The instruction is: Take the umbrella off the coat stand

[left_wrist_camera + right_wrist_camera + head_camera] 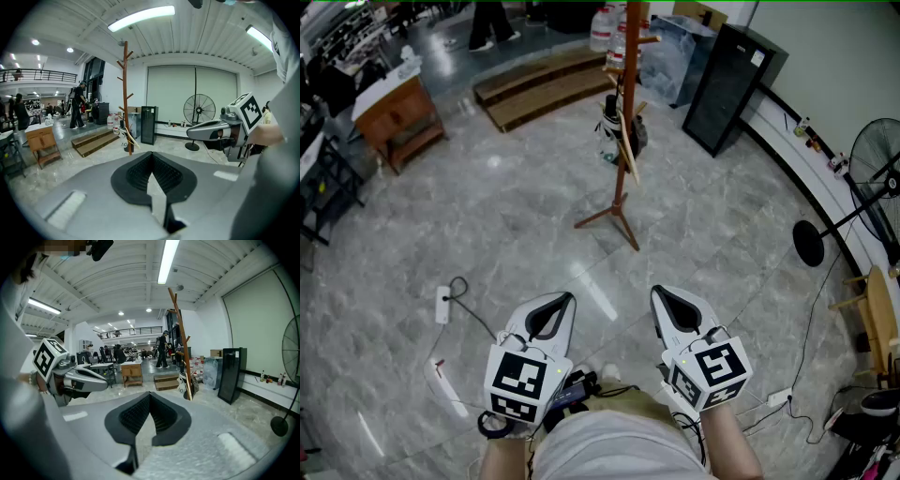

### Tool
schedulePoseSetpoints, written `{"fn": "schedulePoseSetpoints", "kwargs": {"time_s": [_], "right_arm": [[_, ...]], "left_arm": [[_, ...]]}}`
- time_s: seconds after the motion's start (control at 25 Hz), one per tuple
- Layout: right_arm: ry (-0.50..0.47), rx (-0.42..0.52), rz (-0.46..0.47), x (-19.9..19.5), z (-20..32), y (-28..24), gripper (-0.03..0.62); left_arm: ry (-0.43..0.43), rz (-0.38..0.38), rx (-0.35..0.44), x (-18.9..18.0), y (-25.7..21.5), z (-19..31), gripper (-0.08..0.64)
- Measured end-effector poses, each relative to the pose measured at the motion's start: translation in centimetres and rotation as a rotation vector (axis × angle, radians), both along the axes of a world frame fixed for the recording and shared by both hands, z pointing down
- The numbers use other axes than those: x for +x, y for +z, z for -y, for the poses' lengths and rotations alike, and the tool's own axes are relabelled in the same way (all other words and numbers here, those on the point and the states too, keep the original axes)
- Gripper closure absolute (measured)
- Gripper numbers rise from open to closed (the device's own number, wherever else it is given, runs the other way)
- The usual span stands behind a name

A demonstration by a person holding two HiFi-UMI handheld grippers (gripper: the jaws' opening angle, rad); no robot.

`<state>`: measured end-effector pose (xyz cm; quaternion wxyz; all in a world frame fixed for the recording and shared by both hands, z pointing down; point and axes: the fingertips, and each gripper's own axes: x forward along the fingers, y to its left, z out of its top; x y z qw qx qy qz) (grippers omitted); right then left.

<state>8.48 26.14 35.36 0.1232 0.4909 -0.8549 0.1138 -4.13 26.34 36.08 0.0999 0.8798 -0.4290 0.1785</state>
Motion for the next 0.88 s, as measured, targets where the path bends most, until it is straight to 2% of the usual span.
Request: {"fn": "schedulePoseSetpoints", "kwargs": {"time_s": [0.6,0.88], "right_arm": [[0.001,0.001,-0.004,0.39,0.48,0.07,0.592],[0.0,0.004,0.042,0.32,0.74,-0.36,0.592]], "left_arm": [[-0.003,0.002,-0.001,0.35,0.12,0.54,0.548],[-0.011,-0.001,0.006,0.58,0.09,0.75,0.548]]}}
